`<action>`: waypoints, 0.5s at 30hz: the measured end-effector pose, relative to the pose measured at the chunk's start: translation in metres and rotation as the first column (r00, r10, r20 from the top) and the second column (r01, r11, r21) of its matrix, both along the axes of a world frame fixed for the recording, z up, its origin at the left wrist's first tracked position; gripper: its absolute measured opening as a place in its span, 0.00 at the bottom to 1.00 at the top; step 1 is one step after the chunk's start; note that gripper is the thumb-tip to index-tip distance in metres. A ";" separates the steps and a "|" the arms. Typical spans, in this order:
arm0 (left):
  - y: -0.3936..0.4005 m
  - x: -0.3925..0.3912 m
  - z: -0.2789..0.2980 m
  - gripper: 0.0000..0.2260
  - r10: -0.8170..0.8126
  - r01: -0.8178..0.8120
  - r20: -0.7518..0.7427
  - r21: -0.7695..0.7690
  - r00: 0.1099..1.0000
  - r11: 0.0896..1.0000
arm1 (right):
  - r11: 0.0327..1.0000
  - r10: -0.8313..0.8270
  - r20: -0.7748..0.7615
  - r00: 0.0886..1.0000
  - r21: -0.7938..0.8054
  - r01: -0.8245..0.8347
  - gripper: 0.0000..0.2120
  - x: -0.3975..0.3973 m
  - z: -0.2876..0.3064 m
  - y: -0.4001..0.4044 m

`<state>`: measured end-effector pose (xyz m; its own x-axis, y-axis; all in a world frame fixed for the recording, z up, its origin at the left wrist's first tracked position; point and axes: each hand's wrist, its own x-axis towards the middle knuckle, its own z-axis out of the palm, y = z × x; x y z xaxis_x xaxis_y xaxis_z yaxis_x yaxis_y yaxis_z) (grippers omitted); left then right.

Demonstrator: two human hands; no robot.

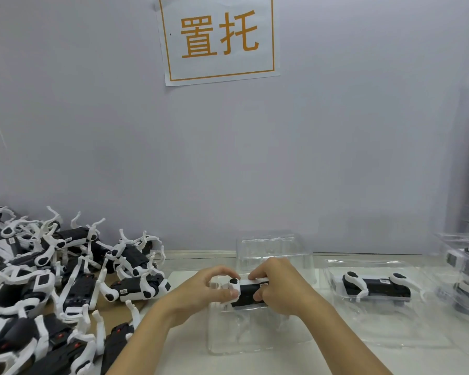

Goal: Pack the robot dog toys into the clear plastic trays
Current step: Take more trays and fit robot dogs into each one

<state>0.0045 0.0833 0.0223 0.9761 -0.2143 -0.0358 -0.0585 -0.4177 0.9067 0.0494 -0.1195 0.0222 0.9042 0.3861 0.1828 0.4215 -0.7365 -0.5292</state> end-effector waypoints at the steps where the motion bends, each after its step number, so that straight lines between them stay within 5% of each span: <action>1: -0.001 0.001 0.001 0.14 0.024 -0.024 0.000 0.030 1.000 0.999 | 1.000 -0.001 -0.003 1.000 -0.001 0.001 0.20 0.000 -0.001 0.000; 6: -0.015 0.006 0.010 0.10 0.097 -0.127 0.092 0.420 0.991 0.899 | 1.000 -0.010 0.013 1.000 -0.020 0.010 0.19 0.001 -0.001 0.001; 15: -0.008 0.005 0.006 0.12 0.050 -0.051 0.014 0.370 0.999 0.927 | 1.000 -0.011 0.019 1.000 -0.022 0.012 0.20 -0.001 0.000 0.000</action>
<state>0.0099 0.0749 0.0283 0.9856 -0.1372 -0.0987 -0.0323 -0.7263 0.6866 0.0489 -0.1191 0.0225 0.9050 0.3798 0.1916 0.4227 -0.7525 -0.5051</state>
